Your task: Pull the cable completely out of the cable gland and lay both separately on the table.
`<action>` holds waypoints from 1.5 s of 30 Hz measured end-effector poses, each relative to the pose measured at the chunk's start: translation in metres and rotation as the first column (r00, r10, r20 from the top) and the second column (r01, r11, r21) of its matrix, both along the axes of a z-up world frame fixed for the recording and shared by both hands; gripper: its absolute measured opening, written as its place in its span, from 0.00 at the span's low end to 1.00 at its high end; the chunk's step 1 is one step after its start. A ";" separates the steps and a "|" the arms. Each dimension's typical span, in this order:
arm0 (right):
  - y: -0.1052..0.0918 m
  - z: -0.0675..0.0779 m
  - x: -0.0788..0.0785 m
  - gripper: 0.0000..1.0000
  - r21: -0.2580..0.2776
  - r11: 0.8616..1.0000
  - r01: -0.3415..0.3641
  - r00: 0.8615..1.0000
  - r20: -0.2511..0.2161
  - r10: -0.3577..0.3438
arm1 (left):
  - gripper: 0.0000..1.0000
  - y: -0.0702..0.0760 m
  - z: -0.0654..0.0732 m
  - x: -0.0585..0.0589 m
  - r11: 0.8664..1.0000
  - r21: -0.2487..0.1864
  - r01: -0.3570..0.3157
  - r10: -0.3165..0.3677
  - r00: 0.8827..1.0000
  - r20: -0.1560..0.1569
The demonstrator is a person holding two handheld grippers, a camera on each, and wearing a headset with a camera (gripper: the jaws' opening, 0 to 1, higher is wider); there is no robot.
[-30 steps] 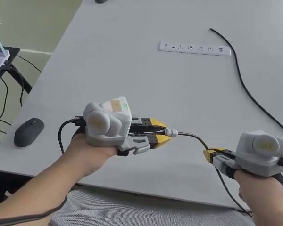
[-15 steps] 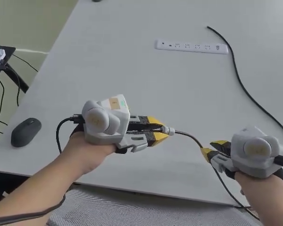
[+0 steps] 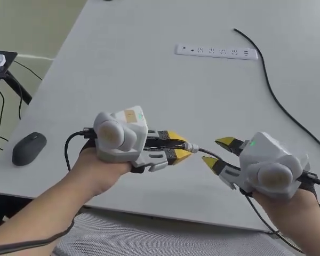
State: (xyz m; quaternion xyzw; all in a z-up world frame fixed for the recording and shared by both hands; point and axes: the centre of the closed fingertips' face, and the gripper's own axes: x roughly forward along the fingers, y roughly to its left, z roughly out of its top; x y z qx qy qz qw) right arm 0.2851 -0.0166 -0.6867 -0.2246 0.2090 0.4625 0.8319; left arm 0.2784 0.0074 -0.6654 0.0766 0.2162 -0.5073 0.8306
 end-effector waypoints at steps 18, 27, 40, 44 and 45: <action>0.015 -0.002 -0.004 0.06 -0.089 0.993 -0.081 0.992 0.090 0.089 | 0.15 -0.002 0.000 -0.003 1.000 -0.003 0.005 -0.005 1.000 0.000; 0.015 -0.001 -0.004 0.02 -0.090 0.992 -0.088 0.991 0.092 0.096 | 0.15 -0.002 -0.002 -0.004 1.000 -0.003 0.016 -0.016 1.000 -0.005; 0.010 -0.008 0.002 0.00 -0.072 0.996 -0.046 0.998 0.028 0.048 | 0.15 -0.001 0.000 -0.003 1.000 -0.006 0.015 -0.015 1.000 -0.002; 0.005 -0.011 0.005 0.00 -0.060 0.998 -0.010 1.000 -0.005 0.010 | 0.15 -0.001 0.002 -0.002 1.000 -0.010 0.012 -0.012 1.000 0.001; 0.003 -0.013 0.004 0.00 -0.056 0.998 0.000 1.000 -0.025 -0.001 | 0.15 0.000 0.002 -0.002 1.000 -0.010 0.011 -0.011 1.000 0.001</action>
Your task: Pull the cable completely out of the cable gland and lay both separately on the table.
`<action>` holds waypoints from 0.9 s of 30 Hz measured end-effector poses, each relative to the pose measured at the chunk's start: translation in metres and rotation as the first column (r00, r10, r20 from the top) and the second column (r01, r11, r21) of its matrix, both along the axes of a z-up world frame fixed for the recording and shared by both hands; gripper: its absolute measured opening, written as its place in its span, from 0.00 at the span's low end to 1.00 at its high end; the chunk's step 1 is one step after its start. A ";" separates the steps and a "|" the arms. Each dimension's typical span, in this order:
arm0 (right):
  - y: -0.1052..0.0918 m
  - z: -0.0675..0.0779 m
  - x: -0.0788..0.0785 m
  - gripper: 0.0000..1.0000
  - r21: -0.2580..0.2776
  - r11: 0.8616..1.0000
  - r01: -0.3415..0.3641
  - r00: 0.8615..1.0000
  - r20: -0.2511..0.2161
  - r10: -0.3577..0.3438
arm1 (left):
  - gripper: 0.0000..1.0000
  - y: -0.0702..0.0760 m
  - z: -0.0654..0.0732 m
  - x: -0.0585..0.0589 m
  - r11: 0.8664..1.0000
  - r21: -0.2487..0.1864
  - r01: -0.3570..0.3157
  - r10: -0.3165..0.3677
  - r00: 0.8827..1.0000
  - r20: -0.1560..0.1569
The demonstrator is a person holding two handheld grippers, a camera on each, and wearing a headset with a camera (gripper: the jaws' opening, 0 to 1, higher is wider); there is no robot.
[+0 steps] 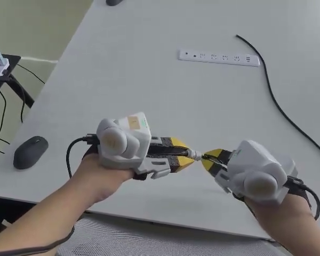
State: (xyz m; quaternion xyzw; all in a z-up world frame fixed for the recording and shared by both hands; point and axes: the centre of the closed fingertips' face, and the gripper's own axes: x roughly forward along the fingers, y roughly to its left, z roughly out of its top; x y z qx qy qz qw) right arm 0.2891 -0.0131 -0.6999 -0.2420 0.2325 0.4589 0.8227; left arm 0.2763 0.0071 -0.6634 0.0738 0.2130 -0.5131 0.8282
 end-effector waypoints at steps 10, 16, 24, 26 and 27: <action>-0.017 -0.016 -0.002 0.00 0.057 0.988 0.142 0.980 -0.148 -0.132 | 0.15 0.003 0.001 0.000 1.000 -0.007 -0.005 0.005 1.000 0.000; -0.022 -0.020 -0.002 0.00 0.084 0.974 0.212 0.958 -0.215 -0.190 | 0.15 0.002 0.001 -0.001 1.000 -0.011 -0.006 0.006 1.000 0.003; -0.032 -0.030 -0.003 0.00 0.081 0.956 0.283 0.926 -0.280 -0.251 | 0.15 0.005 0.003 0.000 1.000 -0.017 -0.015 0.015 1.000 0.003; -0.035 -0.031 -0.005 0.00 0.080 0.950 0.302 0.916 -0.299 -0.266 | 0.15 0.004 0.003 0.000 1.000 -0.018 -0.016 0.016 1.000 0.003; -0.037 -0.033 -0.005 0.00 0.078 0.948 0.309 0.912 -0.306 -0.272 | 0.15 0.004 0.003 0.000 1.000 -0.019 -0.015 0.015 1.000 0.003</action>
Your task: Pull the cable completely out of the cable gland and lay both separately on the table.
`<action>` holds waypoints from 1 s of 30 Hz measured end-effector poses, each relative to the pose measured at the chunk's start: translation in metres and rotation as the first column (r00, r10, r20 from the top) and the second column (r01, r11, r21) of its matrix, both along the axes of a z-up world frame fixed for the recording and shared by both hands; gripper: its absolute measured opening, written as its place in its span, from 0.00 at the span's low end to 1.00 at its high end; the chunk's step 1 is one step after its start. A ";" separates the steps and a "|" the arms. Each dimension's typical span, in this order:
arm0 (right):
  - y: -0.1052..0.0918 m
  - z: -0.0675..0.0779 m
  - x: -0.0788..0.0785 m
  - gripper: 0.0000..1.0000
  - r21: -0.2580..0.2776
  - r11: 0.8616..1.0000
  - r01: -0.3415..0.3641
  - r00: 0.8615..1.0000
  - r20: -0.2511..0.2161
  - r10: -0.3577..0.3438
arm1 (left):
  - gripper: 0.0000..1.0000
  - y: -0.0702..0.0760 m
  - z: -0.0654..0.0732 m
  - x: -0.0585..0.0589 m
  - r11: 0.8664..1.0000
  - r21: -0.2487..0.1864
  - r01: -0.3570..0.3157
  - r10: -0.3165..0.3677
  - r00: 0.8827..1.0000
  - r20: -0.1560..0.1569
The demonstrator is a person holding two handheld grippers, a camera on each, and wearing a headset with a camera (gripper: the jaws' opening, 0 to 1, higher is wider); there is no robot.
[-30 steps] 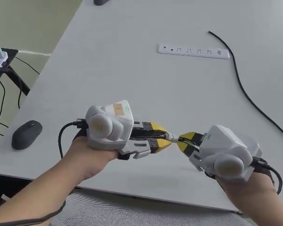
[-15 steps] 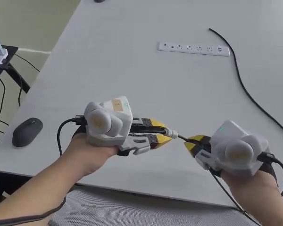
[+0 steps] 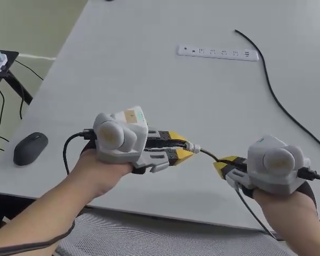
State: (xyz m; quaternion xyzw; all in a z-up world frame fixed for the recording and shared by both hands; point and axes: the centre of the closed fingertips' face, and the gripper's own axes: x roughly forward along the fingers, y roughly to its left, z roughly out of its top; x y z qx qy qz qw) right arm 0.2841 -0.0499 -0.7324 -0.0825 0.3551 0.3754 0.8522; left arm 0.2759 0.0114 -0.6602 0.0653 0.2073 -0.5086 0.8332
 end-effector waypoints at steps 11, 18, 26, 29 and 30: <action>-0.022 -0.016 -0.005 0.00 -0.002 0.996 0.092 0.992 -0.090 -0.092 | 0.15 -0.001 0.001 0.001 1.000 -0.010 -0.007 0.007 1.000 0.000; -0.034 -0.024 -0.009 0.00 -0.012 0.993 0.116 0.987 -0.113 -0.117 | 0.15 0.000 0.001 0.001 1.000 -0.007 -0.010 0.010 1.000 0.002; -0.039 -0.028 -0.011 0.00 -0.020 0.992 0.122 0.984 -0.125 -0.124 | 0.15 -0.004 0.000 -0.001 1.000 -0.001 -0.006 0.006 1.000 0.000; -0.042 -0.029 -0.011 0.00 -0.020 0.992 0.126 0.984 -0.125 -0.127 | 0.15 -0.006 0.000 -0.001 1.000 -0.007 -0.011 0.011 1.000 -0.001; -0.042 -0.029 -0.011 0.00 -0.021 0.992 0.125 0.984 -0.125 -0.127 | 0.15 -0.006 0.000 -0.001 1.000 -0.007 -0.011 0.011 1.000 -0.001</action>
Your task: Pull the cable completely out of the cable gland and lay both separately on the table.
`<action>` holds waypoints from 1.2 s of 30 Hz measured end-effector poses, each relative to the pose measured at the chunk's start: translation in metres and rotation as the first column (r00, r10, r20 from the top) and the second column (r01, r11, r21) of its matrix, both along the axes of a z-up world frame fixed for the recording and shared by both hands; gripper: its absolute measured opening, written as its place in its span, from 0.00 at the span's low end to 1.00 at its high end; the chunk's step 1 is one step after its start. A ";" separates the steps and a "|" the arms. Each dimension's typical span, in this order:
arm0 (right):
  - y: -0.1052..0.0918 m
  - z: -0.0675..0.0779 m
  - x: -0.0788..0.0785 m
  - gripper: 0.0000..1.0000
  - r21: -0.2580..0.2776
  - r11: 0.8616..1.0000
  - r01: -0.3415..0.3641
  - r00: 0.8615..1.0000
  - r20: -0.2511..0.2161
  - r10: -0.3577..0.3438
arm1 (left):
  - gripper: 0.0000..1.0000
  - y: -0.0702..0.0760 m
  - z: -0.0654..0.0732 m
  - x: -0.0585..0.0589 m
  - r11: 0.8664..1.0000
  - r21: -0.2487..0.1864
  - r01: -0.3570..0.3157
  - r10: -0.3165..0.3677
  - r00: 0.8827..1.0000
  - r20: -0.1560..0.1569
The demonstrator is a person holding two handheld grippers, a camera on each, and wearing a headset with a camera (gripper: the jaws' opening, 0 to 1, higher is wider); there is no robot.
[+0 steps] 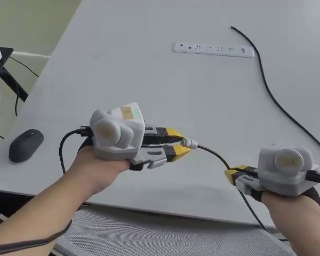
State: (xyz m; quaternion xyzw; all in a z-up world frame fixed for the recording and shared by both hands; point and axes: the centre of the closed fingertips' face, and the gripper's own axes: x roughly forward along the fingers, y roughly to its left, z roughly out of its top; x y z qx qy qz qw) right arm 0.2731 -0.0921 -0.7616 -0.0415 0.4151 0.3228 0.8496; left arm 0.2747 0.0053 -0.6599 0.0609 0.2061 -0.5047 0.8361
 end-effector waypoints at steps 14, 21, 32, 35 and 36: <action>-0.002 -0.005 -0.004 0.00 -0.034 0.998 -0.045 0.999 0.018 0.046 | 0.15 0.003 -0.002 -0.003 1.000 0.005 -0.029 0.029 1.000 -0.003; -0.004 -0.006 -0.003 0.00 -0.048 0.998 -0.049 0.998 0.024 0.050 | 0.15 0.004 -0.001 -0.005 1.000 0.004 -0.028 0.028 1.000 -0.001; -0.005 -0.008 -0.003 0.00 -0.064 0.997 -0.042 0.999 0.020 0.043 | 0.15 0.005 -0.006 -0.005 1.000 0.002 0.000 0.000 1.000 -0.007; -0.005 -0.006 -0.002 0.00 -0.065 0.997 -0.038 0.999 0.021 0.040 | 0.15 0.005 -0.006 -0.004 1.000 -0.003 0.008 -0.008 1.000 -0.007; -0.005 -0.006 -0.001 0.00 -0.066 0.997 -0.035 0.999 0.022 0.037 | 0.15 0.005 -0.006 -0.003 1.000 -0.002 0.011 -0.011 1.000 -0.006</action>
